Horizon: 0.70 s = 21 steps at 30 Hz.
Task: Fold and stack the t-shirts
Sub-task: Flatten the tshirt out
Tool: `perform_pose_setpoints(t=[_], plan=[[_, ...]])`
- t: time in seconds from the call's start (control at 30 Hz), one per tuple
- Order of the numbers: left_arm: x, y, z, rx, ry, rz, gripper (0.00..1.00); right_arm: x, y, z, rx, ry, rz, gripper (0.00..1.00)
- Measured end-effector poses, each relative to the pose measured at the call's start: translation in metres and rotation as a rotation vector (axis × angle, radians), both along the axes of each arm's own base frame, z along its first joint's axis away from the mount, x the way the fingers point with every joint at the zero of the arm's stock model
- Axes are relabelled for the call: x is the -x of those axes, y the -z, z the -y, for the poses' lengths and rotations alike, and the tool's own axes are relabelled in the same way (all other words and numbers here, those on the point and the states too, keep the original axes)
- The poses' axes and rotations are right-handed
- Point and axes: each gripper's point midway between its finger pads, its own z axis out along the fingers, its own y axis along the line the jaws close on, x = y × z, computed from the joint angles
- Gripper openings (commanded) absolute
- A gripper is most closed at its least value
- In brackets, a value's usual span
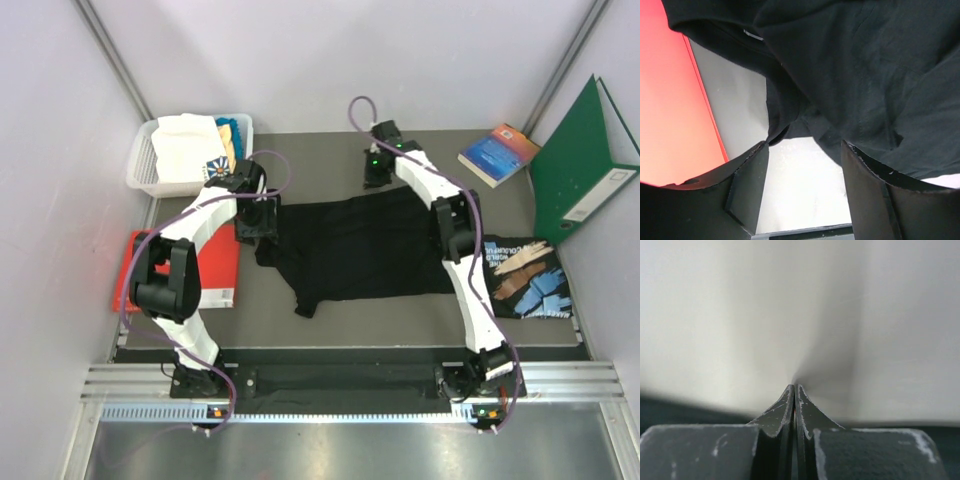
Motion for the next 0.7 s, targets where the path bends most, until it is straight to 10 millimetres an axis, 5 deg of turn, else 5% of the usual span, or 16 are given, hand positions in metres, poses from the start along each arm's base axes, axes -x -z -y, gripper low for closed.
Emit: perform_pose_setpoints(t=[0.13,0.23,0.27,0.3,0.33,0.57,0.67,0.7], plan=[[0.006,0.005,-0.002,-0.007,0.013,-0.018,0.64,-0.029,-0.002,0.05,0.014,0.116,0.035,0.0],[0.01,0.01,-0.005,-0.022,0.016,-0.028,0.54,-0.036,-0.002,0.067,0.018,0.146,0.044,0.0],[0.011,0.012,-0.006,-0.03,0.013,-0.032,0.24,-0.037,-0.001,0.067,0.018,0.143,0.047,0.0],[0.012,0.014,-0.007,-0.034,0.012,-0.038,0.04,-0.037,-0.001,0.066,0.014,0.137,0.052,0.0],[0.013,0.017,-0.008,-0.037,0.002,-0.045,0.0,-0.036,-0.002,0.063,0.012,0.126,0.058,0.0],[0.016,0.055,-0.01,-0.066,0.007,-0.13,0.0,0.001,-0.004,0.035,0.0,-0.023,0.012,0.0],[0.007,0.047,-0.01,-0.076,0.006,-0.116,0.0,0.023,-0.014,0.015,0.018,-0.119,0.005,0.0],[0.001,0.041,-0.01,-0.079,0.004,-0.099,0.29,0.032,-0.02,0.006,0.022,-0.152,0.008,0.0]])
